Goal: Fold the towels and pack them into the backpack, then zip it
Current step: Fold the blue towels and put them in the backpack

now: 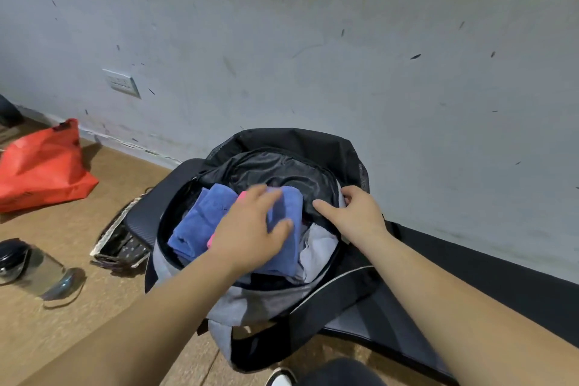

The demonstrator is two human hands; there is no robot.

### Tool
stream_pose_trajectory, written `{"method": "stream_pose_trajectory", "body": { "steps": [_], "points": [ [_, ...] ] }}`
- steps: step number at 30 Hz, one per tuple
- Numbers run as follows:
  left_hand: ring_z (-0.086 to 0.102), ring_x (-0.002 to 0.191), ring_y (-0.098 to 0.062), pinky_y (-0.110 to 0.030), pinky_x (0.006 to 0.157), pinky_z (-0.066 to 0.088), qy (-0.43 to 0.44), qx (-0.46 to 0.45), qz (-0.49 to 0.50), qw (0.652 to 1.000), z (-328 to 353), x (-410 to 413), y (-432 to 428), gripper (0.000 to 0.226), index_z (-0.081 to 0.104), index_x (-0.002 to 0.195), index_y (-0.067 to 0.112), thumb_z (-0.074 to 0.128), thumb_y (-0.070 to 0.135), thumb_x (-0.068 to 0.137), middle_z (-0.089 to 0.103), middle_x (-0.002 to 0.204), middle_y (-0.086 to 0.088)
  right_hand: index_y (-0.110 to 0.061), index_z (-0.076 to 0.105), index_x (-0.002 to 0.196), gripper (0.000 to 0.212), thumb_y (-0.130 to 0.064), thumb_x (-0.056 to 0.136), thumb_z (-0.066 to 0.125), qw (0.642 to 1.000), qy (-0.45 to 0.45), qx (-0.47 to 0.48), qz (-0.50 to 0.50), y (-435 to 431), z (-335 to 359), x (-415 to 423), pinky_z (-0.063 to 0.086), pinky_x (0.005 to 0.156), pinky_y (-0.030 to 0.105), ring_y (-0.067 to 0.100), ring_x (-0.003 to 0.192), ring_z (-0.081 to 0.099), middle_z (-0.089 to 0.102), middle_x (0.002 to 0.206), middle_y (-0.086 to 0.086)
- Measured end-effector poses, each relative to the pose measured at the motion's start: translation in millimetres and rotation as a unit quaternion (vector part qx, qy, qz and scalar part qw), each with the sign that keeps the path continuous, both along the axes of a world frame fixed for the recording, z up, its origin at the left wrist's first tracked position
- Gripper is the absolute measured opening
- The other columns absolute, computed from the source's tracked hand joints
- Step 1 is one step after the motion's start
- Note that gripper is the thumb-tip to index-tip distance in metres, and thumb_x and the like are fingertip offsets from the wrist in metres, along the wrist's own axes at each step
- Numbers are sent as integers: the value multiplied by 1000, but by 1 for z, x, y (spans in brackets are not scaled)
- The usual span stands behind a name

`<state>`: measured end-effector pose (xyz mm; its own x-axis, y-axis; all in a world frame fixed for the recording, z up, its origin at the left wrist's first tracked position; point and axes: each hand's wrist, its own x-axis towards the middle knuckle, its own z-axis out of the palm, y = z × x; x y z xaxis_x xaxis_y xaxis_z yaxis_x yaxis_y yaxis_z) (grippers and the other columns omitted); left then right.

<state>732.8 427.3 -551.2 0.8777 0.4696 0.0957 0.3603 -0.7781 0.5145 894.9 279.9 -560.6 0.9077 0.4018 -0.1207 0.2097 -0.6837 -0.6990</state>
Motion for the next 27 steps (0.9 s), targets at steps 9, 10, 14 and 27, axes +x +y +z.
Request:
{"method": "stream_pose_trajectory", "body": {
  "steps": [9,10,14,27],
  "points": [
    [45,145,-25,-31,110,41,196,-15,-15,980,-8,0,-11,80,21,165,33,54,61,97,40,164,-8,-14,52,78,17,-25,88,61,996,-34,-73,48,2,3,6,47,65,34,25,72,57,58,72,-1],
    [48,143,-25,-30,108,41,199,-25,-10,980,-8,0,-14,81,18,165,35,55,61,97,41,164,-7,-14,46,70,22,-20,89,56,998,-24,-43,34,0,4,6,42,61,33,25,65,51,51,65,-1],
    [52,139,-25,-28,104,43,178,-45,6,983,-7,-4,-18,82,19,166,36,60,56,97,45,162,-5,-19,40,75,19,-19,94,42,988,66,128,-63,-5,27,-1,37,50,29,33,63,56,44,63,-1],
    [57,128,-18,-23,94,43,178,-40,-34,983,-3,-20,-47,68,42,155,33,65,45,93,56,150,4,-29,51,107,47,-52,75,77,990,25,125,60,-42,57,-14,51,75,28,6,91,64,65,101,-15]
  ]
}}
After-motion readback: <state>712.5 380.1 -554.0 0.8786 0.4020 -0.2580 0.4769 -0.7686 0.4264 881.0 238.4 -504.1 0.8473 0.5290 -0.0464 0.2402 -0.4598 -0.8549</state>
